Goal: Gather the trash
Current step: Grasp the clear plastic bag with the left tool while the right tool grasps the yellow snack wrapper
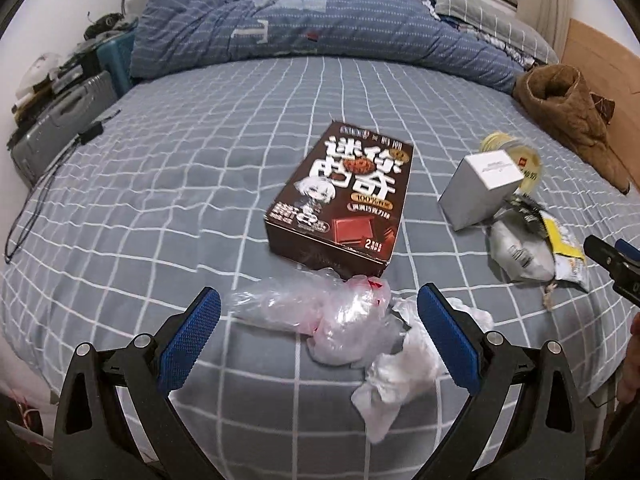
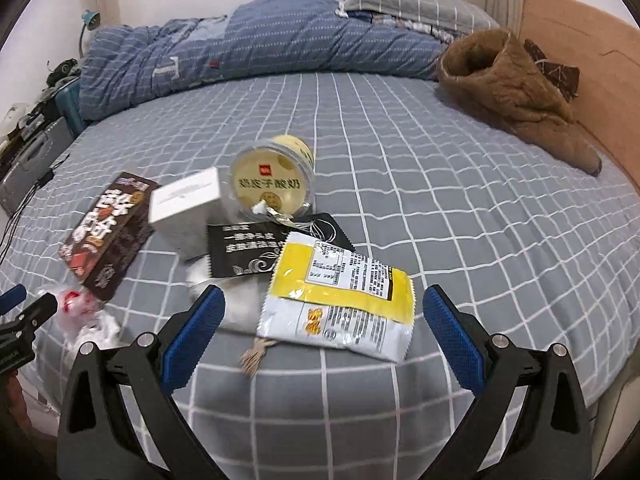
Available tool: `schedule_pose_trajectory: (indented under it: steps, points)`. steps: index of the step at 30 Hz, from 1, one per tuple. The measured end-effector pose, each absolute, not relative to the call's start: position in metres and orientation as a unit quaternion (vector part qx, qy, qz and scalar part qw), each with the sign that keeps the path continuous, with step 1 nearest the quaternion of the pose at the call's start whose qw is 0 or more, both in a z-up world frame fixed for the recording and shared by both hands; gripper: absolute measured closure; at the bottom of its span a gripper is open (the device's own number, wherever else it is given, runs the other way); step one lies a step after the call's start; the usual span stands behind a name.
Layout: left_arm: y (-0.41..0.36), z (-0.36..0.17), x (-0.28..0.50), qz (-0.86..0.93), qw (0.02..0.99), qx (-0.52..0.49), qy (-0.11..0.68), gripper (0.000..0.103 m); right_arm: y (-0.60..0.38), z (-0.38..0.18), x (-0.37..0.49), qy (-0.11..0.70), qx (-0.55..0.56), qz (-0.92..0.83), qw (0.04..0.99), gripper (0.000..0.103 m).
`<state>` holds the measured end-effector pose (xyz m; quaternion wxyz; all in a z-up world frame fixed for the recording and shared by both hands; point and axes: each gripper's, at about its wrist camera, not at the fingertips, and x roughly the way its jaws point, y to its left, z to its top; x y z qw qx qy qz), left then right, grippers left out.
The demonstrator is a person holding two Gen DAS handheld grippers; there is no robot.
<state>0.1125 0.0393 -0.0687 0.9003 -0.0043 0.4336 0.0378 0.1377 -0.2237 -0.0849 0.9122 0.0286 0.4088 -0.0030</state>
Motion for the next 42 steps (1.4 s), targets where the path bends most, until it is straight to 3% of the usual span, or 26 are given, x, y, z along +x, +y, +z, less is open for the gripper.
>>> schedule_pose_trajectory:
  steps: [8,18,24,25,30,42]
  points:
    - [0.045,-0.09,0.128,0.046,0.892,-0.009,0.449,0.008,-0.229,-0.11,0.159,0.427,0.044,0.001,0.903,0.008]
    - [0.041,-0.098,0.131,0.042,0.895,-0.002,0.444,0.016,-0.228,-0.129,0.168,0.449,0.058,0.023,0.892,0.033]
    - [0.039,-0.1,0.131,0.039,0.895,-0.003,0.445,0.023,-0.23,-0.138,0.17,0.465,0.072,0.033,0.882,0.039]
    - [0.039,-0.101,0.131,0.039,0.894,-0.004,0.446,0.024,-0.231,-0.14,0.171,0.468,0.073,0.033,0.88,0.045]
    - [0.037,-0.104,0.131,0.027,0.894,-0.003,0.448,0.033,-0.231,-0.145,0.171,0.474,0.069,0.034,0.877,0.055]
    - [0.035,-0.098,0.129,0.018,0.894,-0.001,0.447,0.038,-0.227,-0.136,0.165,0.456,0.061,0.034,0.887,0.064]
